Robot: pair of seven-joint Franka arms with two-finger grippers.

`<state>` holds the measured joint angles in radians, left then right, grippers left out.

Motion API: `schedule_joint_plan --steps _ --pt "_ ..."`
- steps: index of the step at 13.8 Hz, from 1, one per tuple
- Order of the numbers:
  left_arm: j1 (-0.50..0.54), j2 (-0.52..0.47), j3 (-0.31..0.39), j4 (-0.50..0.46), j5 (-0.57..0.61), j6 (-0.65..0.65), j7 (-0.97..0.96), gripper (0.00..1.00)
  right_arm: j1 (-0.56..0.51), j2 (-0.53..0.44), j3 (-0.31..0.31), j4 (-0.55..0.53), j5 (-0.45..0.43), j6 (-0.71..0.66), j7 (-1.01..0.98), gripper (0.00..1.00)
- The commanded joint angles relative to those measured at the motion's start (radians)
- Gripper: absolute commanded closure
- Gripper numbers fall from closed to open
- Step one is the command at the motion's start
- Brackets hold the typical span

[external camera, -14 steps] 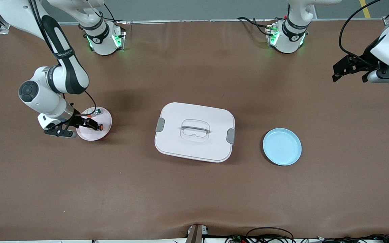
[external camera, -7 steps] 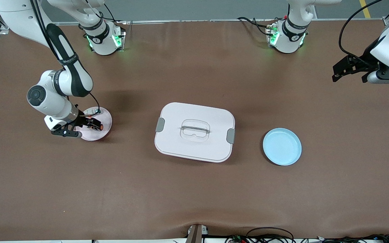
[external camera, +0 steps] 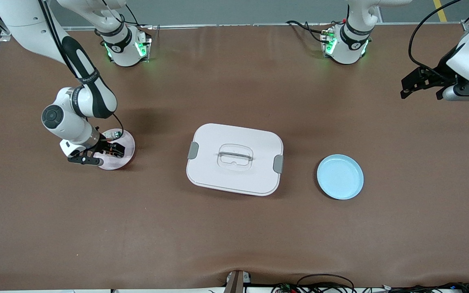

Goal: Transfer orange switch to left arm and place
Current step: 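Close the right gripper on the orange switch and lift it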

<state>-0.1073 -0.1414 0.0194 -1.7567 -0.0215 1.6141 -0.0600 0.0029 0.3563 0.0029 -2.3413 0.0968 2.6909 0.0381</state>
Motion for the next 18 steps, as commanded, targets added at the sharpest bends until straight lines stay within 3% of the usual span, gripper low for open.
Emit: schedule_joint_plan --steps 1,8,14,18 --pt "0.001 0.01 -0.001 0.02 0.022 -0.016 0.017 0.0 0.0 0.001 -0.001 -0.001 -0.008 0.01 -0.006 0.0" --pt "-0.002 0.01 -0.001 0.022 0.022 -0.016 0.014 0.0 -0.003 0.003 -0.001 0.005 -0.006 0.01 -0.004 0.01" --pt "-0.002 0.01 -0.001 0.023 0.022 -0.016 0.017 0.0 -0.003 0.001 0.0 0.007 -0.003 0.003 0.008 1.0" --pt "0.0 0.01 -0.001 0.022 0.022 -0.016 0.019 0.0 -0.003 -0.011 0.0 0.04 0.006 -0.063 0.011 1.0"
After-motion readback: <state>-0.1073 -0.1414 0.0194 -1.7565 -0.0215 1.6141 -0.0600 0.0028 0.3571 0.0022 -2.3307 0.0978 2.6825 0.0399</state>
